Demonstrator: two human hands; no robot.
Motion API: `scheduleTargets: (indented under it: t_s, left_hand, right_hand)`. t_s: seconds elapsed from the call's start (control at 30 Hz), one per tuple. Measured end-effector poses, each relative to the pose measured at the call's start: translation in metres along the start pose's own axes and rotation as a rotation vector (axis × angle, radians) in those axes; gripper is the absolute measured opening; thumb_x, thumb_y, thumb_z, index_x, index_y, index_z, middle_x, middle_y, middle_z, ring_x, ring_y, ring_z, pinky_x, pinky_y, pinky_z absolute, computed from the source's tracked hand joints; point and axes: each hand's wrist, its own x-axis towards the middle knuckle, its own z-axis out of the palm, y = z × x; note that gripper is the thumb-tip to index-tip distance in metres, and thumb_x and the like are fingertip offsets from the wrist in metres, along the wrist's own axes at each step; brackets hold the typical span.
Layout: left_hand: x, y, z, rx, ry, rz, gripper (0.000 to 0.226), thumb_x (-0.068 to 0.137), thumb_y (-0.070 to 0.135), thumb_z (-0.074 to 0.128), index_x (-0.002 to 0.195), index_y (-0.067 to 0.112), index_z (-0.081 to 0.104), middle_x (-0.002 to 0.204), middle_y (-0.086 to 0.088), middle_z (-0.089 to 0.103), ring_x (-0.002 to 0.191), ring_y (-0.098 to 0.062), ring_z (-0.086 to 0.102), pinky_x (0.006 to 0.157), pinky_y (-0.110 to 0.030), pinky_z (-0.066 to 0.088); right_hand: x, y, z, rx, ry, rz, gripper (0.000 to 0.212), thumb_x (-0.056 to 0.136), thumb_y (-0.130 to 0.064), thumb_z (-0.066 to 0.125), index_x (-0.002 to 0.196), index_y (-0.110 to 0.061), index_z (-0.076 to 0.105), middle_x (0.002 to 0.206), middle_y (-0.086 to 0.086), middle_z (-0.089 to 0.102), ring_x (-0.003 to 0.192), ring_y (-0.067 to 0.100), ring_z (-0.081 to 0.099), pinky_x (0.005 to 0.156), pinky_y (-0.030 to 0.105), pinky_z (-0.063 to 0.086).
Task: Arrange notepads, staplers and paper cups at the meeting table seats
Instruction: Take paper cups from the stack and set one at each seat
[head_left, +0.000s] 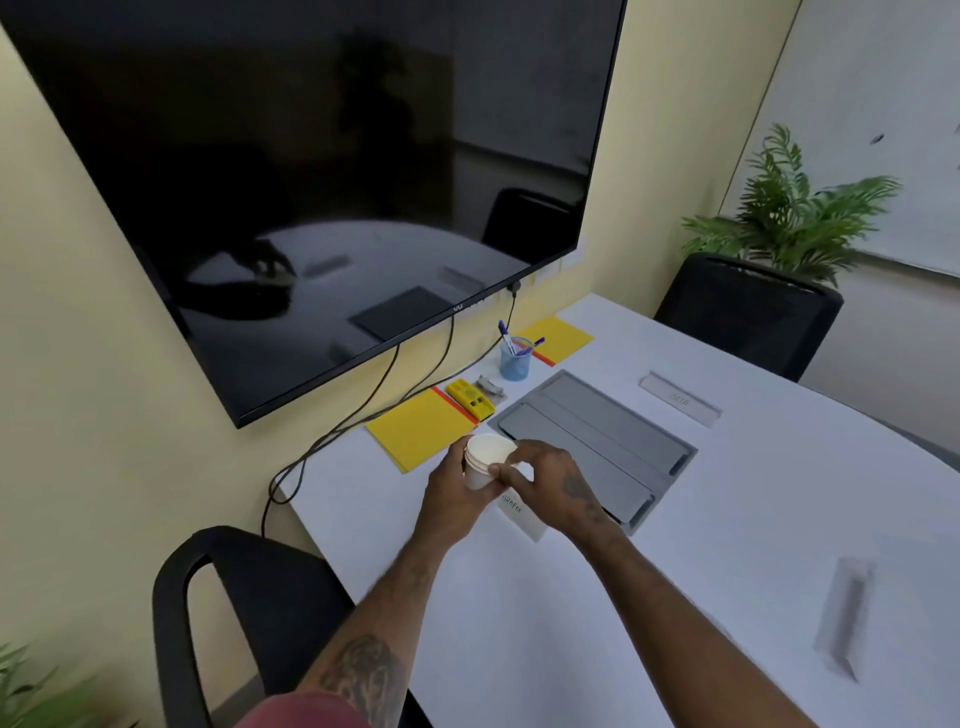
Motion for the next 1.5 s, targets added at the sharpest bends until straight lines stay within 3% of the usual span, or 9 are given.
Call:
scheduleTargets:
  t_s: [0.17,0.47,0.6,0.67,0.73,0.83,1.03,1.23,1.5]
  left_hand:
    - [-0.014,0.005,-0.001,0.102,-0.010,0.044,0.080,0.072,0.041,0.086,0.139,0.025,0.046,0.134,0.006,0.060,0.119,-0.012,0.055,0.098,-0.035,0.053]
    - [-0.029,0.006,-0.010,0.107,-0.101,0.118,0.077,0.073,0.035,0.086,0.138,0.026,0.047,0.132,0.006,0.061,0.121,-0.013,0.056,0.098,-0.036,0.053]
    - [-0.034,-0.007,-0.010,0.108,-0.109,0.090,0.074,0.071,0.031,0.088,0.133,0.020,0.049,0.128,0.001,0.064,0.118,-0.018,0.058,0.097,-0.036,0.052]
    - [-0.034,-0.016,-0.010,0.120,-0.090,0.055,0.079,0.070,0.028,0.089,0.135,0.017,0.046,0.132,-0.002,0.061,0.119,-0.018,0.056,0.096,-0.033,0.050]
    - [-0.033,-0.023,-0.009,0.130,-0.066,0.030,0.081,0.068,0.027,0.091,0.134,0.018,0.045,0.132,-0.002,0.060,0.116,-0.016,0.054,0.092,-0.027,0.047]
    - [-0.029,-0.034,-0.003,0.126,-0.043,-0.011,0.086,0.067,0.026,0.091,0.139,0.016,0.044,0.136,-0.004,0.057,0.121,-0.019,0.052,0.096,-0.027,0.045]
    - [-0.025,-0.045,0.012,0.112,0.028,-0.033,0.083,0.066,0.026,0.092,0.136,0.019,0.050,0.133,0.000,0.058,0.121,-0.019,0.053,0.101,-0.039,0.050]
    - [-0.020,-0.059,0.029,0.111,0.062,-0.054,0.083,0.065,0.023,0.092,0.136,0.018,0.048,0.130,0.002,0.056,0.119,-0.021,0.054,0.097,-0.044,0.054]
    - [-0.017,-0.081,0.033,0.151,0.050,-0.080,0.083,0.064,0.027,0.093,0.135,0.024,0.049,0.125,0.008,0.056,0.115,-0.016,0.056,0.094,-0.035,0.055]
  right_hand:
    - [-0.012,-0.007,-0.005,0.084,0.083,0.071,0.039,0.089,-0.051,0.064,0.095,-0.014,0.071,0.114,0.003,0.067,0.105,0.018,0.058,0.081,0.027,0.046]
    - [-0.028,-0.023,-0.002,0.158,0.145,0.203,0.041,0.068,-0.051,0.083,0.085,-0.024,0.057,0.103,-0.003,0.058,0.098,0.015,0.054,0.064,0.016,0.039]
    - [-0.034,-0.019,-0.011,0.325,0.362,0.214,0.068,0.066,-0.047,0.085,0.122,-0.028,0.050,0.115,-0.008,0.055,0.103,0.011,0.054,0.071,0.007,0.041]
    - [-0.034,-0.011,-0.016,0.356,0.418,0.267,0.094,0.062,-0.050,0.083,0.142,-0.029,0.038,0.121,-0.006,0.051,0.105,0.011,0.051,0.082,0.017,0.045]
    - [-0.034,0.003,-0.019,0.327,0.433,0.323,0.098,0.061,-0.051,0.082,0.145,-0.027,0.038,0.121,-0.004,0.047,0.107,0.012,0.050,0.086,0.023,0.044]
    - [-0.037,0.035,-0.014,0.253,0.414,0.363,0.075,0.060,-0.045,0.088,0.125,-0.028,0.054,0.115,-0.005,0.045,0.102,0.015,0.055,0.076,0.018,0.044]
    - [-0.062,0.101,0.015,0.132,0.240,0.422,0.077,0.062,-0.047,0.088,0.125,-0.022,0.051,0.119,-0.001,0.052,0.109,0.022,0.054,0.085,0.041,0.053]
    - [-0.065,0.147,0.045,0.126,0.126,0.514,0.078,0.063,-0.047,0.086,0.126,-0.025,0.045,0.118,-0.004,0.059,0.106,0.021,0.058,0.083,0.038,0.053]
    - [-0.063,0.191,0.077,0.106,-0.057,0.585,0.073,0.067,-0.043,0.082,0.124,-0.026,0.041,0.115,0.001,0.064,0.103,0.027,0.062,0.080,0.034,0.050]
